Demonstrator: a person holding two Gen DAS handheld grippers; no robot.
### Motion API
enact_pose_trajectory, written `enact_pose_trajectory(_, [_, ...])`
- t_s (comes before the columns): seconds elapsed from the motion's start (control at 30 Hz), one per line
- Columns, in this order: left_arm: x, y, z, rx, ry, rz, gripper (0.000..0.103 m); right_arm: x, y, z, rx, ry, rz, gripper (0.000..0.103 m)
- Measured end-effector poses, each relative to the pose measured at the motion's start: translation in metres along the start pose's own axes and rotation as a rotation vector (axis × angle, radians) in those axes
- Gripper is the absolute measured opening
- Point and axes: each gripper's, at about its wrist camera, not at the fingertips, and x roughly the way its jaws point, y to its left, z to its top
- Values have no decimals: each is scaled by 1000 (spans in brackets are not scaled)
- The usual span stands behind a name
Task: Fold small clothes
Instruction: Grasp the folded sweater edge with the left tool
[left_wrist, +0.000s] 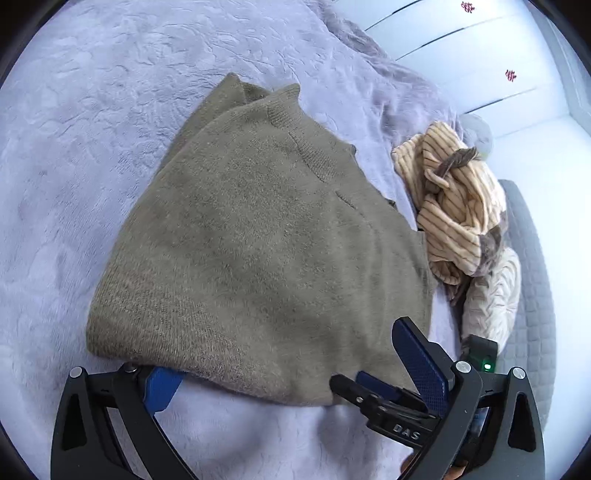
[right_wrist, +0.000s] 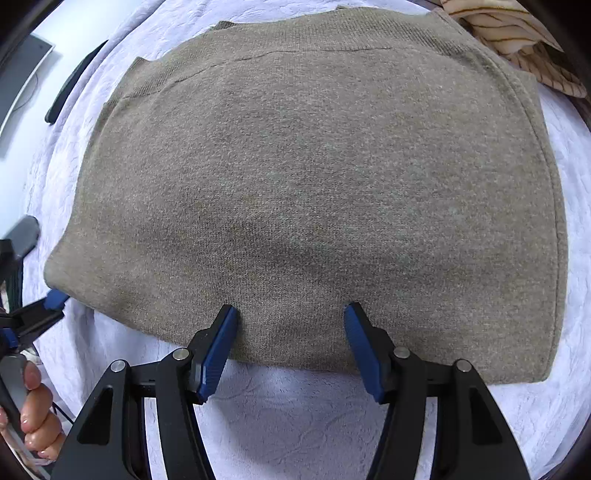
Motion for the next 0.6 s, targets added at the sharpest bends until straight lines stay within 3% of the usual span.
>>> enact_pose_trajectory(0.07, [17, 12, 4, -47, 32, 51, 101, 0, -2, 0, 12, -1, 7, 64])
enact_pose_trajectory(0.17, [27, 28, 6, -114, 31, 77, 88, -4, -9, -4, 14, -4, 15, 64])
enact_pose_trajectory(0.23, [25, 28, 8, -127, 8, 104, 68, -6, -12, -5, 13, -6, 23, 64])
enact_pose_trajectory(0.37, [24, 26, 12, -128, 8, 122, 65, -19, -15, -7, 4, -20, 19, 64])
enact_pose_trajectory(0.43, [24, 27, 13, -136, 2, 121, 65, -31, -12, -9, -8, -48, 46, 43])
enact_pose_trajectory(0.53, [24, 29, 12, -140, -11, 131, 64, -37, -8, -12, -26, -48, 76, 32])
enact_pose_trajectory(0.57, [23, 28, 12, -132, -25, 137, 56, -33, -8, -14, -25, -34, 79, 31])
enact_pose_trajectory(0.6, [22, 25, 12, -106, -41, 158, 25, -29, -11, -15, -19, -21, 76, 31])
